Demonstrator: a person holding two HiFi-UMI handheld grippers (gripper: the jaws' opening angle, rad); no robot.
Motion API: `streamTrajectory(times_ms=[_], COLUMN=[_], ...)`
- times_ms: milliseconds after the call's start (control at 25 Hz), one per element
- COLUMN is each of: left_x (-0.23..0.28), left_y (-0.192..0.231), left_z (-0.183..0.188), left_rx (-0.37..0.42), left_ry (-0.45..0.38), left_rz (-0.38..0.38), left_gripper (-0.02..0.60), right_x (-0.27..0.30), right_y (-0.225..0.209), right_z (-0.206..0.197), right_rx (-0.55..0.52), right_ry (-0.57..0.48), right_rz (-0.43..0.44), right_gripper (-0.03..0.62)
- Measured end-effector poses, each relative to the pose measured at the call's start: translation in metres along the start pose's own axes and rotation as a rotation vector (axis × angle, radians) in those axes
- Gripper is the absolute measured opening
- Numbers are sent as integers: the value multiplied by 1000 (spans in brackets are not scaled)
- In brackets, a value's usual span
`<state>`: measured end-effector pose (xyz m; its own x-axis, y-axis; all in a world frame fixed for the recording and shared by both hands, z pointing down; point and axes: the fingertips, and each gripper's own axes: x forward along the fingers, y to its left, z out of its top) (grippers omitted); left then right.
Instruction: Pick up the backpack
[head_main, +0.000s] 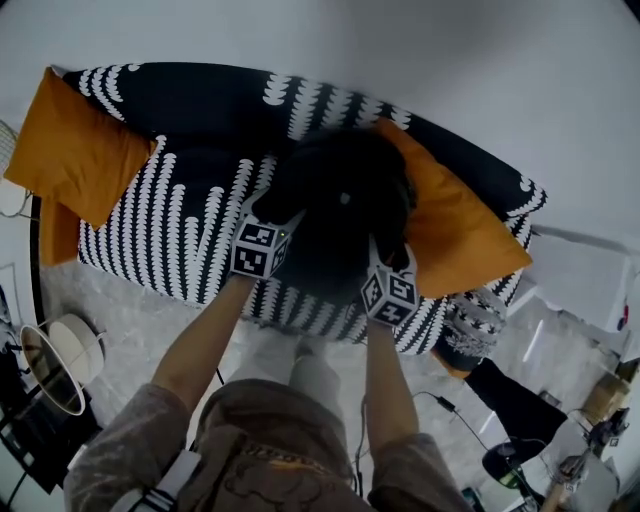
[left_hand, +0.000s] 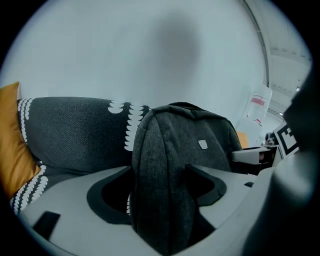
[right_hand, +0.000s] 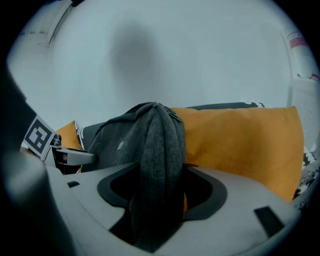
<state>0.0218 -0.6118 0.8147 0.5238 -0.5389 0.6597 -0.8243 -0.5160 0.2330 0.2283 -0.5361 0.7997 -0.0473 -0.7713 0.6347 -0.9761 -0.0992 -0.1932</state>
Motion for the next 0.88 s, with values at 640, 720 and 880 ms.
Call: streamTrajectory(times_ms=[640, 720, 880], left_x=[-50, -68, -107], left_y=[-40, -42, -55], left_z=[6, 16, 47], left_rx=[-1, 14, 52], left_ry=[42, 20, -34], left_rz=[-104, -101, -93], left_gripper=[92, 92, 92], right_x=[-48, -61, -95], right_y=[33, 41, 52], right_z=[4, 14, 43], right_rx=[57, 59, 62], right_ry=[-6, -27, -73], right_rz=[123, 135, 159], right_gripper=[57, 57, 57])
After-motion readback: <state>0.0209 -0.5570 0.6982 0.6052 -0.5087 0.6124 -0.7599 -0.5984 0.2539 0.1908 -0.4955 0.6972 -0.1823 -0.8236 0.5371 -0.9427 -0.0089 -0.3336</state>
